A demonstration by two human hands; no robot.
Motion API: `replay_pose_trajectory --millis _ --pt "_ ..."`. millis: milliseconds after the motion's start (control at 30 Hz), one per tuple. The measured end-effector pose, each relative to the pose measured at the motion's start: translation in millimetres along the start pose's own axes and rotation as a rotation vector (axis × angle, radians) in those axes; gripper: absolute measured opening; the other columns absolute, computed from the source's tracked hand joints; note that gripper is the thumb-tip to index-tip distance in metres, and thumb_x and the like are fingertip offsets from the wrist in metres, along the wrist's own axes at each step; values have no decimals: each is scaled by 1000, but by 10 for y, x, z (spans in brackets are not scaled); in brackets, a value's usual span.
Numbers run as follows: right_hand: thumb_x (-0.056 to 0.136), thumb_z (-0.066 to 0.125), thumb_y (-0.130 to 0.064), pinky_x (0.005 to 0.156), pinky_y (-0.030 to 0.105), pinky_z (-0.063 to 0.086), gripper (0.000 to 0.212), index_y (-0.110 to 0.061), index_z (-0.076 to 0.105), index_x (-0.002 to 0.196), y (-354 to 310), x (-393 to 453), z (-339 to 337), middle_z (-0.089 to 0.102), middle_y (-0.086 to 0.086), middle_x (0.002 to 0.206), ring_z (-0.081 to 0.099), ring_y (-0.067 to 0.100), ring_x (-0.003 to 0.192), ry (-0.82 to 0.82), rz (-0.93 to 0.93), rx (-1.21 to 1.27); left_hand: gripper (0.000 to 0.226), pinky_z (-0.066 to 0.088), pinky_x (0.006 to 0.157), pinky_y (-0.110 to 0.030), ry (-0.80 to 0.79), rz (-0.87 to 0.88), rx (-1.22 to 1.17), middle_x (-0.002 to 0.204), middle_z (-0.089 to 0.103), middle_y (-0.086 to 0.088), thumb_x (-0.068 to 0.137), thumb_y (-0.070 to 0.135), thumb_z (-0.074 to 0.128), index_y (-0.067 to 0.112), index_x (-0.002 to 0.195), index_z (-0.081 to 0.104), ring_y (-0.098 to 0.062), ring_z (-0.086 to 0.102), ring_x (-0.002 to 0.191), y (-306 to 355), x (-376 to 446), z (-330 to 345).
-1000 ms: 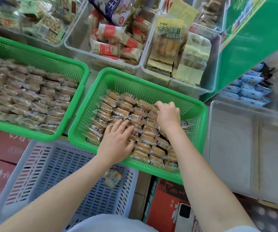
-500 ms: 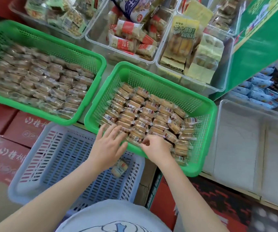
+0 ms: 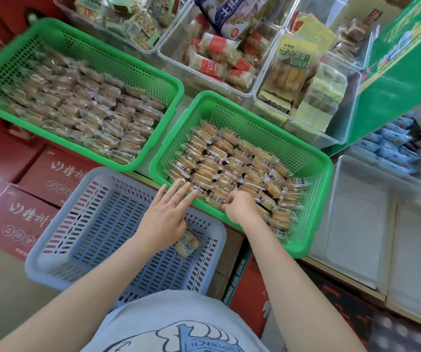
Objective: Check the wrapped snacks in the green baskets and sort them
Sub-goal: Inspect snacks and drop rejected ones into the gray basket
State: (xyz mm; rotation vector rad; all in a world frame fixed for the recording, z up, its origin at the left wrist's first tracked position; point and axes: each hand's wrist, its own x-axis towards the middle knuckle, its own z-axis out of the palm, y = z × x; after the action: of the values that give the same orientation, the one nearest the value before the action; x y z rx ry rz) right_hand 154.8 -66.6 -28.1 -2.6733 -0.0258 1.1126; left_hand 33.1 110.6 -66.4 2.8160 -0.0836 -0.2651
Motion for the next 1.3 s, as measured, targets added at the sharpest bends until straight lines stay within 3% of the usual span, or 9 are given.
replay_pose_trajectory --millis 167,333,433,567,700,767,900,1133,1300 --pt "105 47 -20 60 29 37 9 -13 53 106 85 -102 -73 53 2 90 44 16 69 -107 -2 254 73 -19 122 -38 -133 -52 -131 169 0 6 98 21 48 31 162 13 -14 -18 154 33 36 -194" --pt "97 62 -23 76 36 50 6 -17 64 97 203 -335 -142 64 2 96 59 21 85 3 -55 450 59 18 123 -32 -110 -282 -690 161 32 9 98 7 50 30 152 42 -10 22 151 153 61 -564" --pt "96 63 -24 75 37 48 8 -19 63 89 252 -556 -197 66 -2 94 56 16 77 80 -126 558 51 40 85 -5 -57 -368 -871 147 43 16 99 13 54 35 145 49 7 52 109 213 -17 -751" --pt "102 50 -9 74 32 52 14 -10 55 89 267 -918 -322 68 6 94 64 19 83 18 -212 920 59 37 107 -30 -63 -327 -1017 146 44 18 93 31 71 42 146 45 -3 44 133 441 -102 -907" --pt "105 38 -7 75 37 60 18 -1 55 99 267 -1288 -417 74 17 96 72 26 83 -182 -262 1414 62 57 93 -35 -104 -307 -1375 127 68 5 77 34 80 34 134 55 -12 70 108 724 -151 -1080" --pt "108 38 -18 75 41 59 22 -1 51 114 288 -1376 -395 73 19 101 72 30 83 -101 -260 1385 46 61 89 -45 -130 -329 -1473 110 75 -5 81 23 80 25 124 62 -22 75 97 824 -167 -1156" --pt "95 51 -55 64 32 51 40 -21 57 115 269 -1541 -355 70 7 97 65 20 79 159 -344 1098 48 62 70 -32 -227 -259 -1476 100 76 -8 76 23 81 19 121 64 -24 75 86 941 -219 -1255" --pt "102 47 -36 47 16 47 32 -8 61 98 143 -1749 -358 66 -9 65 63 1 57 249 -369 1247 46 61 65 -27 -242 -332 -1911 104 73 -15 81 17 77 8 124 61 -21 72 83 1067 -341 -1234" --pt "90 59 -46 42 24 44 34 -13 55 98 150 -1768 -318 69 -2 72 61 12 56 407 -364 1153 40 61 66 -22 -244 -416 -2169 104 75 -17 88 30 60 5 119 65 -18 75 82 1101 -486 -1248"
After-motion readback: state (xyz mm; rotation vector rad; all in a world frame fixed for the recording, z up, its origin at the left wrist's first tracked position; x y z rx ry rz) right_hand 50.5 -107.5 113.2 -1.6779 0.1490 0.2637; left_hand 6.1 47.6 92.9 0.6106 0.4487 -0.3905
